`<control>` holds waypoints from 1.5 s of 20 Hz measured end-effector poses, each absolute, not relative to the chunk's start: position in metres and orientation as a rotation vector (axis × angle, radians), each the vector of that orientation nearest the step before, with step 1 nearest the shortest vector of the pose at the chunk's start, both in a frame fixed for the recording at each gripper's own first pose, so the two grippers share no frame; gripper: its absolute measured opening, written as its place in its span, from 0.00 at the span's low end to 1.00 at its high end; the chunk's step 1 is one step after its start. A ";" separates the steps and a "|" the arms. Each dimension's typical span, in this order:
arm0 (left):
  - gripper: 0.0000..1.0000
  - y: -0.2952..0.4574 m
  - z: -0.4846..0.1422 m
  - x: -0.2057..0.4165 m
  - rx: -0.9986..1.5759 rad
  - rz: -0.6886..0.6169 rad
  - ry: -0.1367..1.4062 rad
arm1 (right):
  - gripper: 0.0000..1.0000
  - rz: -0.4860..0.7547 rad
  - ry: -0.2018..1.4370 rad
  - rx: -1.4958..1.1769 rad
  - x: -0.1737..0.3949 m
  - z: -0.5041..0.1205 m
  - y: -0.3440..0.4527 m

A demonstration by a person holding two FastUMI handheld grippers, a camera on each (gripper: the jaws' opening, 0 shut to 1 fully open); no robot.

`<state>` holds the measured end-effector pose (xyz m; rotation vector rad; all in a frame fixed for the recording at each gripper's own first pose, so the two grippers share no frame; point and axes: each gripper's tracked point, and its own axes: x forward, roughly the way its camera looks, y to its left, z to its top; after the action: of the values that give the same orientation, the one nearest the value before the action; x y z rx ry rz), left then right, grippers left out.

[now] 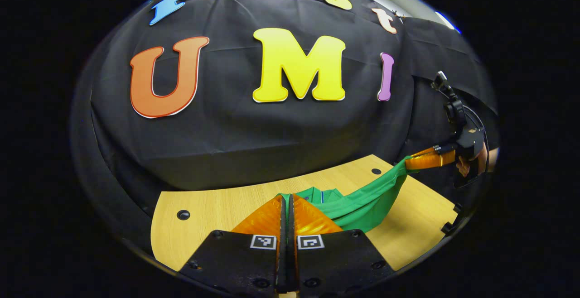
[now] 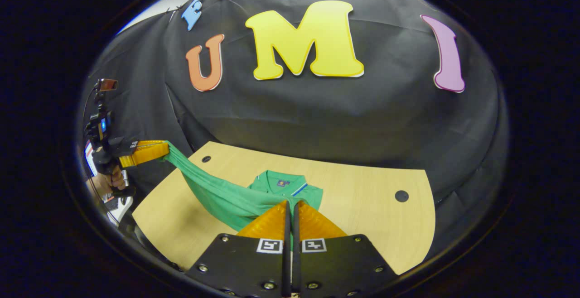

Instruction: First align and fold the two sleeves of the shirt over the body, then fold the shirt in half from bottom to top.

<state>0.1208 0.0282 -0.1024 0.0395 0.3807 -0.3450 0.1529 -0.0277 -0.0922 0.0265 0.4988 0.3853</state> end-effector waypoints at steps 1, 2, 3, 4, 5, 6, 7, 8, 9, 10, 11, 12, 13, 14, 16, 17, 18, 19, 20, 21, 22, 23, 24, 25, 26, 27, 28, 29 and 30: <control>0.03 0.029 -0.095 0.124 0.040 -0.336 0.375 | 0.01 0.382 0.494 0.026 0.160 -0.091 -0.028; 0.03 0.032 -0.094 0.132 0.042 -0.327 0.369 | 0.01 0.377 0.490 0.029 0.167 -0.089 -0.029; 0.03 0.032 -0.095 0.139 0.040 -0.325 0.367 | 0.01 0.375 0.486 0.035 0.174 -0.087 -0.029; 0.03 0.031 -0.095 0.145 0.035 -0.325 0.363 | 0.01 0.370 0.482 0.036 0.182 -0.085 -0.030; 0.03 0.030 -0.097 0.150 0.035 -0.323 0.364 | 0.01 0.365 0.479 0.034 0.189 -0.084 -0.031; 0.03 0.030 -0.102 0.155 0.039 -0.320 0.367 | 0.01 0.361 0.476 0.032 0.195 -0.084 -0.032; 0.03 0.030 -0.106 0.161 0.044 -0.317 0.372 | 0.01 0.360 0.475 0.028 0.202 -0.086 -0.032; 0.03 0.030 -0.111 0.167 0.041 -0.314 0.373 | 0.01 0.357 0.475 0.025 0.210 -0.088 -0.031; 0.03 0.031 -0.114 0.172 0.037 -0.312 0.372 | 0.01 0.354 0.478 0.019 0.217 -0.093 -0.032; 0.03 0.031 -0.120 0.179 0.029 -0.308 0.371 | 0.00 0.348 0.482 0.015 0.225 -0.097 -0.032; 0.03 0.029 -0.125 0.185 0.026 -0.304 0.372 | 0.01 0.345 0.484 0.016 0.233 -0.101 -0.032; 0.03 0.030 -0.131 0.192 0.027 -0.301 0.372 | 0.01 0.340 0.485 0.016 0.242 -0.106 -0.032; 0.03 0.029 -0.136 0.198 0.029 -0.301 0.374 | 0.01 0.332 0.489 0.011 0.250 -0.113 -0.033; 0.03 0.030 -0.149 0.208 0.033 -0.301 0.379 | 0.01 0.326 0.494 0.008 0.258 -0.120 -0.034; 0.03 0.032 -0.167 0.219 0.033 -0.296 0.397 | 0.01 0.317 0.513 0.009 0.274 -0.136 -0.034; 0.03 0.034 -0.177 0.224 0.031 -0.290 0.409 | 0.01 0.315 0.522 0.012 0.281 -0.145 -0.034; 0.03 0.036 -0.187 0.228 0.029 -0.283 0.421 | 0.00 0.308 0.530 0.015 0.288 -0.152 -0.035; 0.03 0.037 -0.198 0.233 0.029 -0.274 0.436 | 0.00 0.298 0.537 0.016 0.295 -0.160 -0.038; 0.03 0.040 -0.210 0.238 0.035 -0.263 0.453 | 0.01 0.286 0.543 0.014 0.302 -0.167 -0.040; 0.03 0.042 -0.221 0.243 0.042 -0.254 0.468 | 0.00 0.276 0.553 0.010 0.309 -0.178 -0.041; 0.03 0.042 -0.232 0.247 0.044 -0.252 0.483 | 0.01 0.274 0.566 0.006 0.314 -0.188 -0.042; 0.03 0.042 -0.235 0.247 0.045 -0.248 0.494 | 0.01 0.273 0.575 0.005 0.320 -0.198 -0.041; 0.03 0.043 -0.244 0.252 0.047 -0.243 0.505 | 0.01 0.271 0.586 0.000 0.324 -0.207 -0.041; 0.03 0.045 -0.261 0.258 0.057 -0.237 0.521 | 0.01 0.268 0.594 -0.007 0.328 -0.216 -0.040; 0.03 0.047 -0.269 0.261 0.071 -0.229 0.535 | 0.01 0.264 0.597 -0.013 0.333 -0.222 -0.039; 0.03 0.047 -0.276 0.263 0.080 -0.225 0.543 | 0.01 0.260 0.599 -0.019 0.338 -0.228 -0.037; 0.03 0.048 -0.280 0.267 0.082 -0.224 0.544 | 0.01 0.249 0.605 -0.039 0.343 -0.234 -0.037; 0.03 0.047 -0.284 0.270 0.085 -0.221 0.544 | 0.01 0.244 0.610 -0.057 0.346 -0.241 -0.037; 0.03 0.046 -0.288 0.273 0.088 -0.218 0.544 | 0.01 0.243 0.613 -0.072 0.350 -0.246 -0.034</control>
<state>0.2730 0.0465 -0.2884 0.0883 0.5438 -0.2177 0.3497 -0.0343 -0.2456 -0.0717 0.6126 0.2431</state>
